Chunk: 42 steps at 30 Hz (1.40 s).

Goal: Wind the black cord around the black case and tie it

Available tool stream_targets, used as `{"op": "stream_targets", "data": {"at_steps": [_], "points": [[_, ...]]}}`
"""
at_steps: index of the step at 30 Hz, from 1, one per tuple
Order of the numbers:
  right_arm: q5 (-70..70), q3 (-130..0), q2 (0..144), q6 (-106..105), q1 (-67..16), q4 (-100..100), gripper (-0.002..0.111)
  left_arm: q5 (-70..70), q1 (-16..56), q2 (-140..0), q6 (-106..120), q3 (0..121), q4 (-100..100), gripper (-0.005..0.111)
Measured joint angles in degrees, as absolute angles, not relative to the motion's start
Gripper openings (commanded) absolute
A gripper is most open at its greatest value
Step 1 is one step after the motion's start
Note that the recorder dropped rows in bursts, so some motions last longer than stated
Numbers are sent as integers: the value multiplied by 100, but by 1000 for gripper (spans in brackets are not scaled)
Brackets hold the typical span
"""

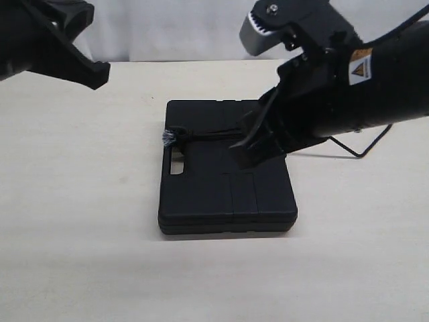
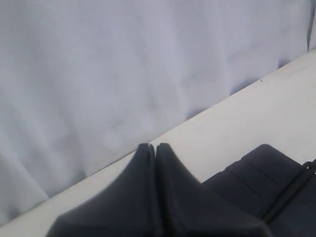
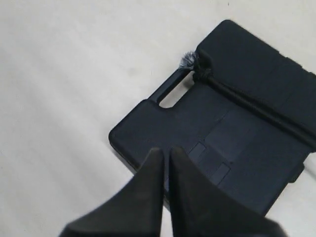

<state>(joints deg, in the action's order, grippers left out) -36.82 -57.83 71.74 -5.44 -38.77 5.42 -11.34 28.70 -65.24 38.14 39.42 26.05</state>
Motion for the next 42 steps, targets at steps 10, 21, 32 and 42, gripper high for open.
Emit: {"op": "stream_targets", "data": {"at_steps": [10,21,32,42], "points": [[-2698,-5157,5720,-532,-3877,445,4,-1490,2870,-4966,3428,2957,2605,0],[-1998,-4496,4121,-532,-3877,124,4,-1425,2870,-3483,3120,2402,2618,0],[-1538,-3910,2533,-710,-3877,87,4,-1056,2870,-2467,2795,2151,2618,0],[-1379,-3528,1067,-843,-3877,-135,4,-866,2870,-1496,2593,2151,2618,0]]}}
